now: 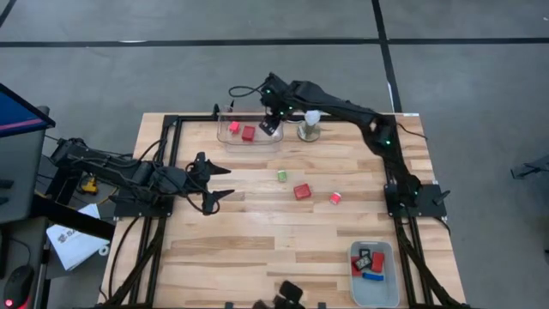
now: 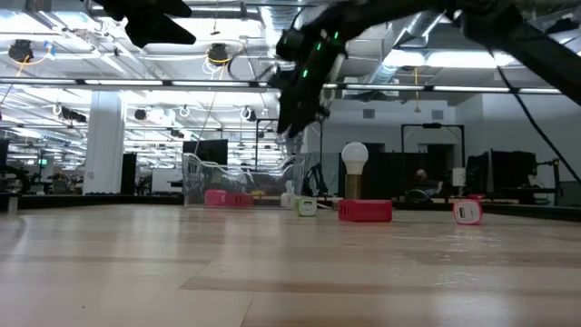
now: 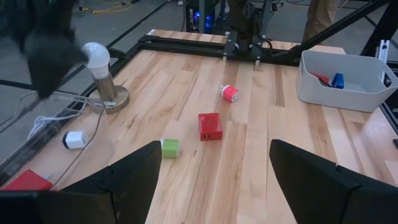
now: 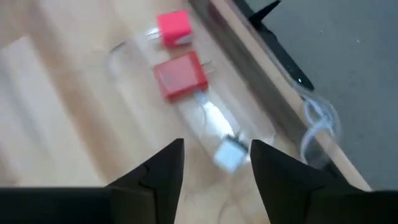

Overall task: Pick & Place Office items
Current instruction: Put the pink white charger adapter into the transparent bin

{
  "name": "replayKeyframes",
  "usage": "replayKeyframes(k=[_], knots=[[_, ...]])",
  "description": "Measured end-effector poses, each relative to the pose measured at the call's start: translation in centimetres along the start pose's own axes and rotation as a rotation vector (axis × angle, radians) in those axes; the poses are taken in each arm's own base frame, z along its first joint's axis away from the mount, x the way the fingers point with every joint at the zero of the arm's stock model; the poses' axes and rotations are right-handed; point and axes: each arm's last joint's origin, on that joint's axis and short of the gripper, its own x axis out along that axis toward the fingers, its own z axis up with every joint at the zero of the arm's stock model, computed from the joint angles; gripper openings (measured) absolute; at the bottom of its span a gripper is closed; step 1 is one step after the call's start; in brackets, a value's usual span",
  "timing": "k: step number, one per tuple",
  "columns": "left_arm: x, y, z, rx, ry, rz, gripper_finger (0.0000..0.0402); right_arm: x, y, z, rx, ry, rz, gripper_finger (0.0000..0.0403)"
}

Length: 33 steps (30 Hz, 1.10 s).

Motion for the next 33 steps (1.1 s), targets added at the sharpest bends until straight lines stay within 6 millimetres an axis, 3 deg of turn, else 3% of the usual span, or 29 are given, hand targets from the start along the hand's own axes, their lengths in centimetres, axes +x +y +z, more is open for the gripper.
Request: replayKeyframes(k=[7,13,18,25,29,33], knots=[[0.0,0.0,0.0,0.024,0.000,0.000,0.0296,-7.5,3.2,-1.7,-0.019,0.087,0.028,0.0173],[0.0,0.0,0.0,0.021,-0.001,0.000,0.0296,-9.7,7.1,-5.6,-0.139,0.384,0.018,0.0183],[0.0,0.0,0.0,-0.003,0.001,0.000,0.0296,-9.4,11.4,-8.4,-0.377,0.473,0.034,0.0185],[-0.1,-0.1,-0.3,-0.020,0.023,-0.002,0.0296,-8.5,16.7,-12.4,-0.530,0.540,0.006,0.0189],[-0.1,-0.1,-0.3,-0.043,0.023,-0.004,0.0296,-7.4,18.7,-15.4,-0.659,0.588,-0.107,0.0201],[-0.1,-0.1,-0.3,-0.067,0.023,-0.004,0.0296,-5.7,19.0,-19.0,-0.689,0.689,-0.221,0.0222]])
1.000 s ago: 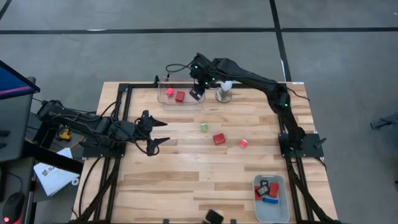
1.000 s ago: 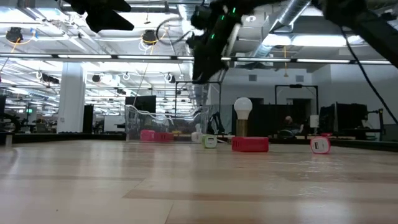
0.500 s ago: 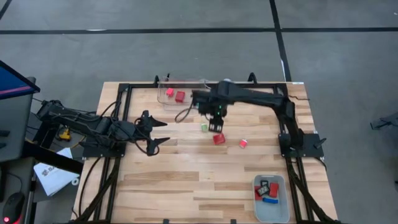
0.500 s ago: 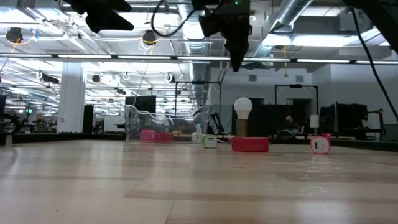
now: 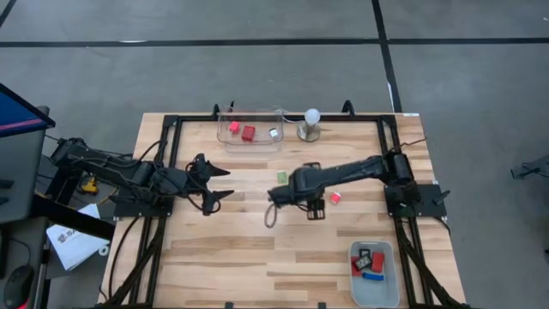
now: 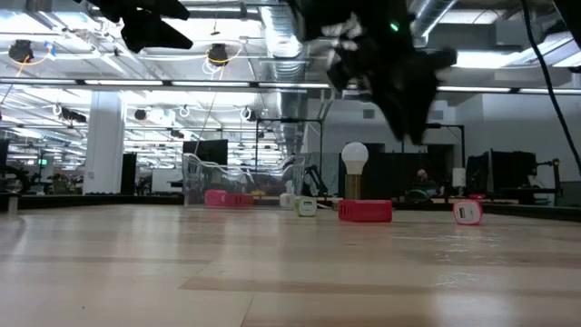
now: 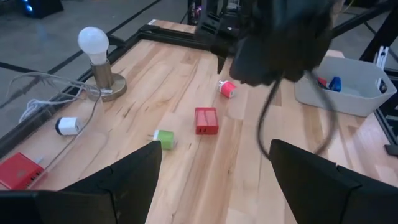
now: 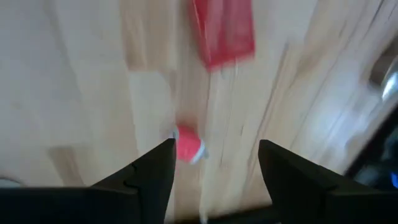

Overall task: Pick & Place Office items
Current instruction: Put the pink white charger adapter into the transparent bin

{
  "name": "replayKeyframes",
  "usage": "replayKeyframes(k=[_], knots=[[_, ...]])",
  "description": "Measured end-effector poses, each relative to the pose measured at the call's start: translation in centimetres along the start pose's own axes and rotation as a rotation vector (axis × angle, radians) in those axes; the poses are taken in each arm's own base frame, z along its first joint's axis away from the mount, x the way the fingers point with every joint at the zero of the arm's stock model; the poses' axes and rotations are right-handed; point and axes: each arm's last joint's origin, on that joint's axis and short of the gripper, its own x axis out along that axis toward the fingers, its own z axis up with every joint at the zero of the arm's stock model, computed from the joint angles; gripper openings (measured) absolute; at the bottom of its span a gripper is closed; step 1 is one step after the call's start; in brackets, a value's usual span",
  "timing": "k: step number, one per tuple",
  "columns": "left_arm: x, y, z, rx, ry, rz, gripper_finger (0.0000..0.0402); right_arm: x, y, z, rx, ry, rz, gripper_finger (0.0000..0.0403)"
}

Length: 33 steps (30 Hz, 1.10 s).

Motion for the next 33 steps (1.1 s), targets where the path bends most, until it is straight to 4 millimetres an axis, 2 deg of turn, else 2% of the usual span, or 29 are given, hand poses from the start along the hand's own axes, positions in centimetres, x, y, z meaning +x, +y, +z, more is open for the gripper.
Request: replayKeyframes(k=[2,6,10,16,20,24,33], knots=[[0.0,0.0,0.0,-0.017,0.000,0.000,0.0296,1.4,0.5,-0.9,0.059,0.045,-0.016,0.0232],[0.0,0.0,-0.1,-0.042,0.006,0.002,0.0296,3.1,0.4,-3.5,0.266,-0.013,0.036,0.0241],[0.0,0.0,-0.1,-0.051,0.008,0.003,0.0296,4.1,-0.5,-7.0,0.539,-0.169,0.175,0.0240],[0.0,0.0,0.0,-0.055,0.004,0.001,0.0296,4.8,-1.9,-12.0,0.856,-0.405,0.405,0.0240],[0.0,0.0,0.1,-0.061,-0.011,-0.003,0.0296,5.2,-2.9,-14.3,1.035,-0.418,0.511,0.0240],[0.0,-0.1,0.3,-0.060,-0.029,-0.009,0.0296,6.3,-3.2,-15.0,1.084,-0.328,0.590,0.0240],[0.0,-0.1,0.3,-0.039,-0.031,-0.009,0.0296,9.7,-1.9,-12.1,0.999,-0.079,0.608,0.0240]])
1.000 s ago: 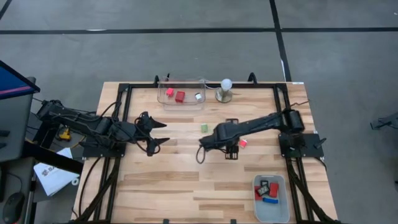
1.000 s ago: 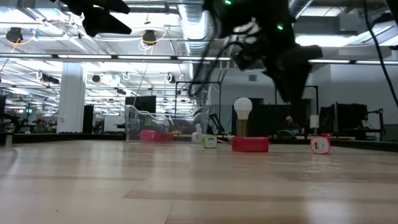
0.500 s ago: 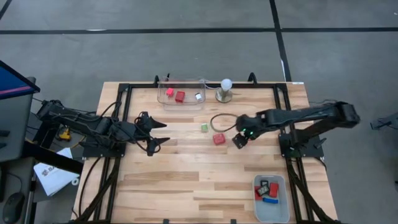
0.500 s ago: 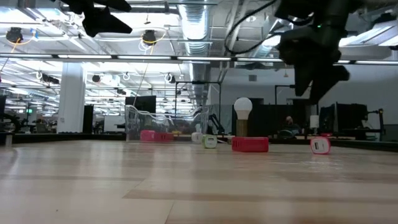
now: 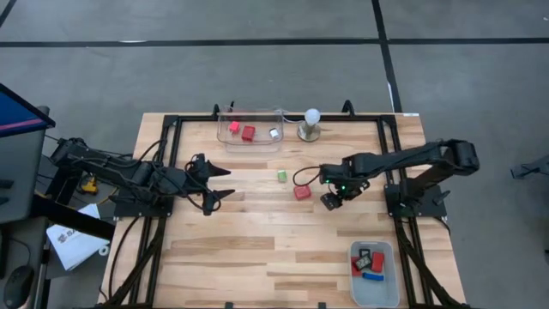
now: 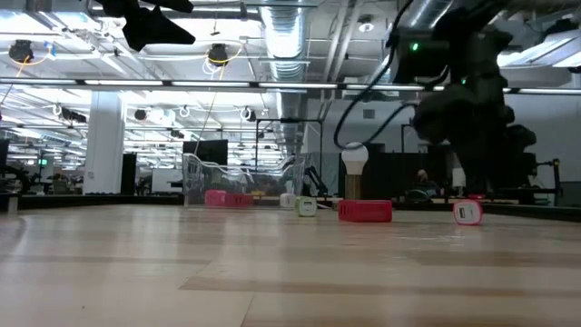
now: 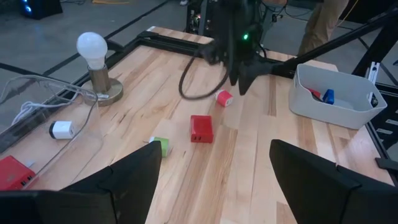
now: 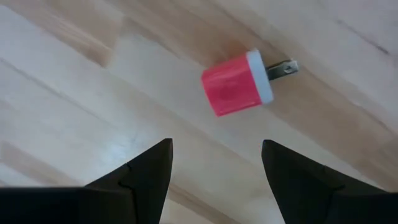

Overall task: Pick & Place Office items
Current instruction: Put the pink white charger adapter into the transparent bin

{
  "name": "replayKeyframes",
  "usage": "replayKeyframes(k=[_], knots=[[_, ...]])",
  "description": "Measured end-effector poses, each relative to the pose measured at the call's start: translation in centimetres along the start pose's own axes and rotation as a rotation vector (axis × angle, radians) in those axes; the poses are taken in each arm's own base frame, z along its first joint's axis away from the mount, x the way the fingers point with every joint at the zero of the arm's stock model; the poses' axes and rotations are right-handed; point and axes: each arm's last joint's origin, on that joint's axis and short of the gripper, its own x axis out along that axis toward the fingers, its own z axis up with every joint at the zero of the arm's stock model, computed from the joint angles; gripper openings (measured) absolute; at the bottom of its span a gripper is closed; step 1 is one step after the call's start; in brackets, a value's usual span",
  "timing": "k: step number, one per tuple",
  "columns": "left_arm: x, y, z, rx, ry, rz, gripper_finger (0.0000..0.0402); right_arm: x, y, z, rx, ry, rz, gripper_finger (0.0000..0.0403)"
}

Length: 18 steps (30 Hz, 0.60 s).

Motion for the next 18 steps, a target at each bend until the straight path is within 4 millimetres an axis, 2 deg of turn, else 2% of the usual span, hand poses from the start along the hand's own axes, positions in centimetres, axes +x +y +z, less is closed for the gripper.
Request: replayKeyframes(k=[5,9,18], knots=[[0.0,0.0,0.0,0.001,0.001,0.000,0.0296,2.1,0.5,0.7,-0.034,0.060,-0.015,0.0240],[0.0,0.0,0.0,0.002,0.002,0.001,0.0296,2.8,0.3,1.3,-0.050,0.084,-0.039,0.0240],[0.0,0.0,0.1,-0.004,-0.005,-0.001,0.0296,2.4,-0.6,4.4,-0.122,-0.059,0.034,0.0240]])
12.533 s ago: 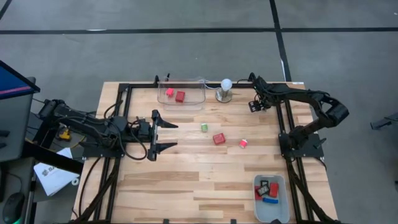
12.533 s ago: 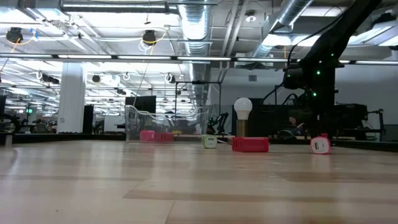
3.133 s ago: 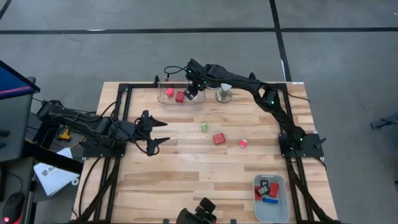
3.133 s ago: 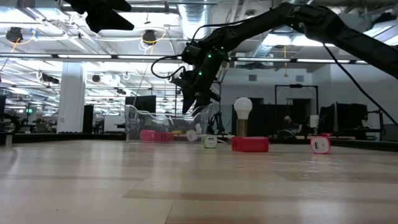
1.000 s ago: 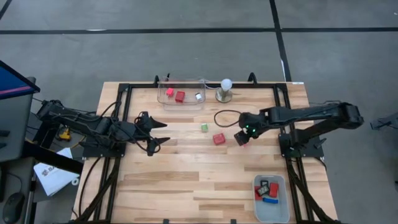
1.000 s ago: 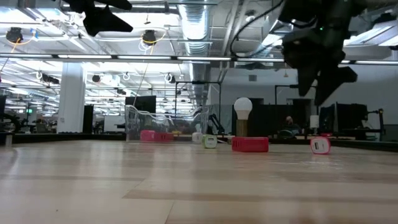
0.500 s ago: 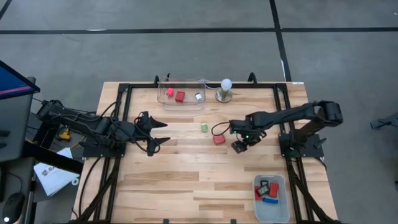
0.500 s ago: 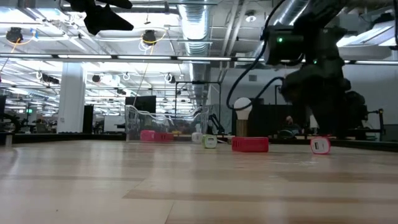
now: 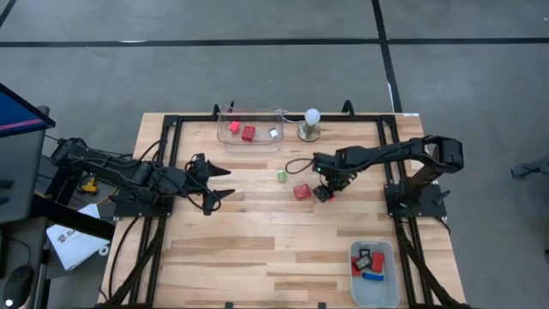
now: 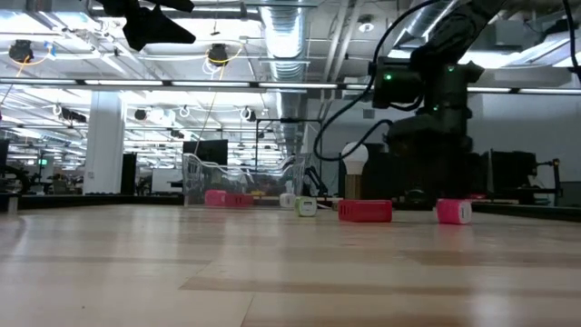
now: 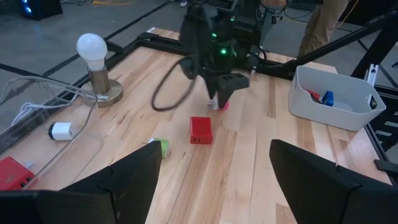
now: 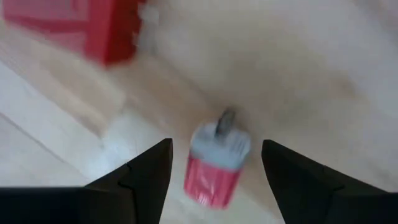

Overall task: Pick & Place Office items
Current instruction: Put the pink white charger adapter into the transparent bin

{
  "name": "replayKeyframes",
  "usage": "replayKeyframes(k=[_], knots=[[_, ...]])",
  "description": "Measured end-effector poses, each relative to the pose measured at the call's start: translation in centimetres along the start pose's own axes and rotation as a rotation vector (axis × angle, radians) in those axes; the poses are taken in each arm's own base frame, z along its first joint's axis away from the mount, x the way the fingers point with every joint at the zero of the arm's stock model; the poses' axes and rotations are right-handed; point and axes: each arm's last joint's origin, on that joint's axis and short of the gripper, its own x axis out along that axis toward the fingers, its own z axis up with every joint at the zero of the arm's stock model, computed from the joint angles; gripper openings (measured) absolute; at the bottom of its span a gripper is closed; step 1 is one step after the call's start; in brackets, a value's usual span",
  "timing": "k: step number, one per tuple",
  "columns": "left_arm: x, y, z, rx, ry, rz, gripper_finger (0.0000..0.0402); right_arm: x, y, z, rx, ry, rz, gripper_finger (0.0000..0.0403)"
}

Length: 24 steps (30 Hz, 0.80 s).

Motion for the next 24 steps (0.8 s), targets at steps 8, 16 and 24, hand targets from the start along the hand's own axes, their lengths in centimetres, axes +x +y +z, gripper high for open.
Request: replayKeyframes(k=[8,16,24], knots=[[0.0,0.0,0.0,-0.001,0.001,0.000,0.0296,0.0,0.0,0.3,-0.025,0.007,0.051,0.0240],[0.0,0.0,0.0,-0.006,0.001,0.000,0.0296,0.3,0.7,-1.4,-0.019,0.049,-0.047,0.0240],[0.0,0.0,0.0,-0.010,-0.002,-0.001,0.0296,0.5,1.4,-1.6,-0.046,0.002,-0.049,0.0240]])
